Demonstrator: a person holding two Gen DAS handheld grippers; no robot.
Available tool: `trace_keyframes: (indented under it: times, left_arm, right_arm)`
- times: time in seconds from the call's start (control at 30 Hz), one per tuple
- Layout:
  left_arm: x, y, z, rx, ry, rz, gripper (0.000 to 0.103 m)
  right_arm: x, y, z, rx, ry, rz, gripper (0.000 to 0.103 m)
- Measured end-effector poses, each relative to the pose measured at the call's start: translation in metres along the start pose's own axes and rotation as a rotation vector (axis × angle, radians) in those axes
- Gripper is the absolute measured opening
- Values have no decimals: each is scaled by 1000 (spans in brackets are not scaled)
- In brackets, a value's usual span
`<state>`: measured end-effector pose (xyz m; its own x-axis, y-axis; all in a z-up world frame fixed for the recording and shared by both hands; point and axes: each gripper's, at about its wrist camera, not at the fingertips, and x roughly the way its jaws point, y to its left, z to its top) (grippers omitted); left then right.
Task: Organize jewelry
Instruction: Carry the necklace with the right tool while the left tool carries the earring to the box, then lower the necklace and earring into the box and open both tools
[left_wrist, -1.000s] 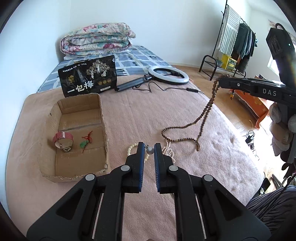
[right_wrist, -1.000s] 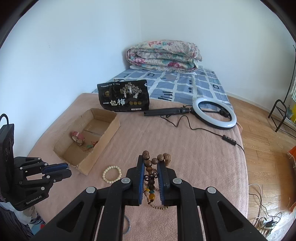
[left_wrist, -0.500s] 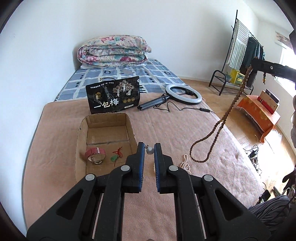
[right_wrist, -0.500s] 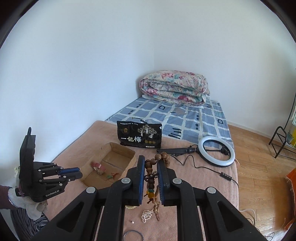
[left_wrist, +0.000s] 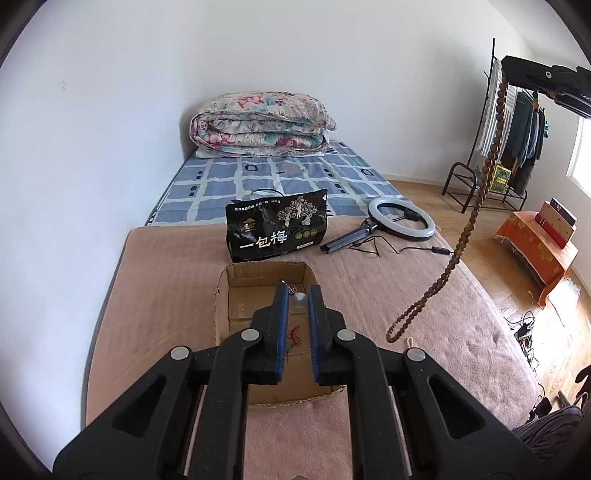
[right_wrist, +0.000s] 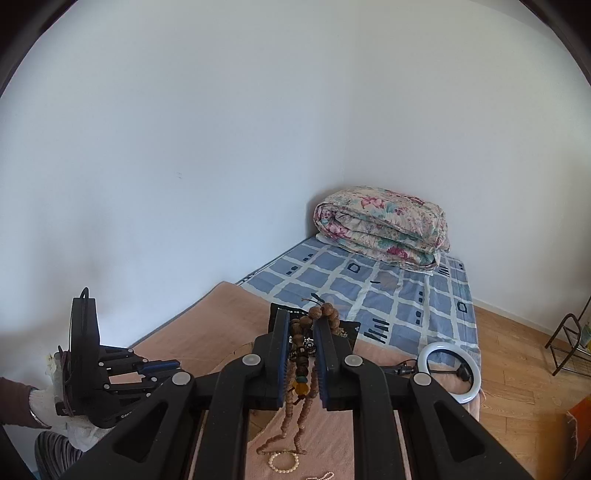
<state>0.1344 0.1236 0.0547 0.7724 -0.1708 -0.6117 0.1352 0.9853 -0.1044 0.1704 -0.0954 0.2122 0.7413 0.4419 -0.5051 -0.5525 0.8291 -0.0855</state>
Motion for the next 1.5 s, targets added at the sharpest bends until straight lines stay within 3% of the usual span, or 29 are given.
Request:
trace_keyframes:
  times: [0.23, 0.53, 1.07, 1.5]
  left_arm:
    - [21, 31, 4, -54, 29, 17, 8]
    - [55, 45, -6, -66, 74, 19, 8]
    - [136, 40, -69, -79, 247, 14, 8]
    - [164, 46, -96, -86, 319, 63, 8]
  right_arm:
    - [50, 20, 7, -2, 41, 33, 11]
    - [113, 31, -8, 6, 106, 65, 11]
    - [226, 38, -128, 125, 362, 134, 11]
    - [256, 52, -181, 149, 459, 130, 11]
